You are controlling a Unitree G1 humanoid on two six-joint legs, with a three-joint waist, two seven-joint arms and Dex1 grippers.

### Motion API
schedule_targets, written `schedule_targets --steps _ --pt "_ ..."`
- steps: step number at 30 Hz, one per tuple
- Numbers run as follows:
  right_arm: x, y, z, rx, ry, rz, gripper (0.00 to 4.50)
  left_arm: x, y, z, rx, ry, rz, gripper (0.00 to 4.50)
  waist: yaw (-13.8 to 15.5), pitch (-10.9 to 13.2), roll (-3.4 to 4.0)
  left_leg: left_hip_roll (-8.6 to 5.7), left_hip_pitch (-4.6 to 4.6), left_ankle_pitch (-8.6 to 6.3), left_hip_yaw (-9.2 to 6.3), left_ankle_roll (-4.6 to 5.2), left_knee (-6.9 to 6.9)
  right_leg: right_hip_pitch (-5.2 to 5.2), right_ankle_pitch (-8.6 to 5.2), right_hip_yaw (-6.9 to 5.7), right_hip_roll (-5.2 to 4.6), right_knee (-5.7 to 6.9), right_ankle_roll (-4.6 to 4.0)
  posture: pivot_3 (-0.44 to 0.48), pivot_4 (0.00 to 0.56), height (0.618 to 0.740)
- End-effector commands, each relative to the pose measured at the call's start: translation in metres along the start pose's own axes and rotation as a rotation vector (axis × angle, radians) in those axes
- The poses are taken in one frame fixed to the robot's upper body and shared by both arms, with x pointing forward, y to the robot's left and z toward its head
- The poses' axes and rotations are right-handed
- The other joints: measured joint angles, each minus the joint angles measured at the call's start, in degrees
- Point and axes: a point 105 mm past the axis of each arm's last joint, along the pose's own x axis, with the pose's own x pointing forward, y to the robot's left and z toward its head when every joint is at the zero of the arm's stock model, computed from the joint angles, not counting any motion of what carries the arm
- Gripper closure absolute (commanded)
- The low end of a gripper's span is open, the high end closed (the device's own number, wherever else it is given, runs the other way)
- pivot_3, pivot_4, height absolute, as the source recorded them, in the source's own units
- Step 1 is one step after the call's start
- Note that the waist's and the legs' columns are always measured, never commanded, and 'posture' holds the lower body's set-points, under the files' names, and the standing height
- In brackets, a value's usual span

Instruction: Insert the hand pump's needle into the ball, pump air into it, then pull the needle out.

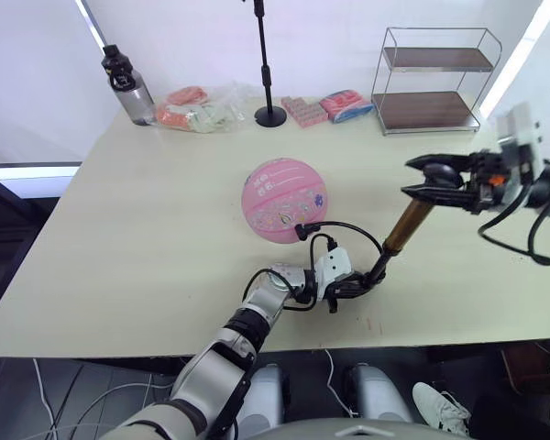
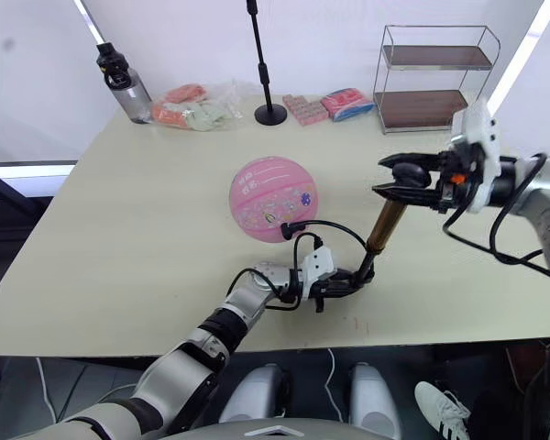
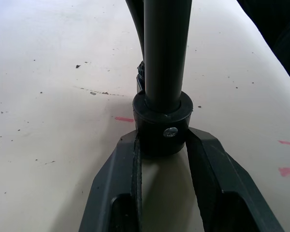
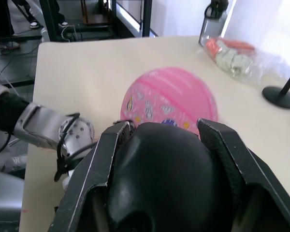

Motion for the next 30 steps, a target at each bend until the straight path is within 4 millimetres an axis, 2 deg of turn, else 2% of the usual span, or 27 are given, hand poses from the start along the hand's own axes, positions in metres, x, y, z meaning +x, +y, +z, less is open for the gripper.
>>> schedule_targets --steps 1,6,9,14,18,25,30 --pt "-0.018 -0.008 0.044 -0.102 -0.066 -0.059 2.76 -0.020 -0.019 -0.073 -0.166 0.242 0.001 3.57 -0.04 0.02 0.00 0.00 -0.01 0.00 0.00 0.00 0.00 0.00 0.00 0.00 0.00 0.00 0.00 0.000 0.150 0.740" --pt "-0.020 -0.010 0.056 -0.090 -0.085 -0.068 2.76 -0.021 -0.019 -0.074 -0.168 0.245 -0.001 3.57 -0.04 0.08 0.02 0.00 -0.01 0.00 0.00 0.00 0.00 0.00 0.00 0.00 -0.05 0.00 0.00 0.000 0.150 0.740" --pt "-0.014 -0.007 0.048 -0.065 -0.074 -0.053 2.76 -0.021 -0.019 -0.074 -0.170 0.245 -0.001 3.57 -0.01 0.12 0.06 -0.01 -0.04 0.00 -0.01 0.00 0.00 -0.01 0.01 0.00 -0.07 0.00 -0.01 0.000 0.150 0.740" --pt "-0.003 0.001 0.000 -0.016 0.036 -0.029 2.76 -0.020 -0.020 -0.074 -0.171 0.244 -0.002 3.57 -0.03 0.09 0.03 0.00 -0.03 0.00 -0.03 0.00 0.00 0.00 0.00 -0.02 -0.08 0.00 -0.01 0.000 0.150 0.740" --pt "0.009 0.012 -0.048 0.034 0.093 -0.016 2.76 -0.020 -0.020 -0.074 -0.173 0.243 0.001 3.57 -0.13 -0.15 -0.23 0.02 0.05 0.00 -0.10 0.00 0.00 0.02 -0.01 -0.08 -0.04 0.00 0.00 0.000 0.150 0.740" --pt "0.023 0.033 -0.111 0.095 0.145 0.011 2.76 -0.020 -0.020 -0.073 -0.175 0.241 0.005 3.57 -0.19 -0.42 -0.41 0.01 0.14 0.00 -0.22 0.00 0.01 0.08 -0.04 -0.08 0.08 0.00 0.07 0.000 0.150 0.740" --pt "0.034 0.040 -0.133 0.126 0.128 -0.017 2.76 -0.020 -0.020 -0.073 -0.177 0.239 0.007 3.57 -0.23 -0.56 -0.46 0.01 0.21 0.00 -0.25 0.00 0.01 0.14 -0.05 -0.09 0.11 0.00 0.06 0.000 0.150 0.740"
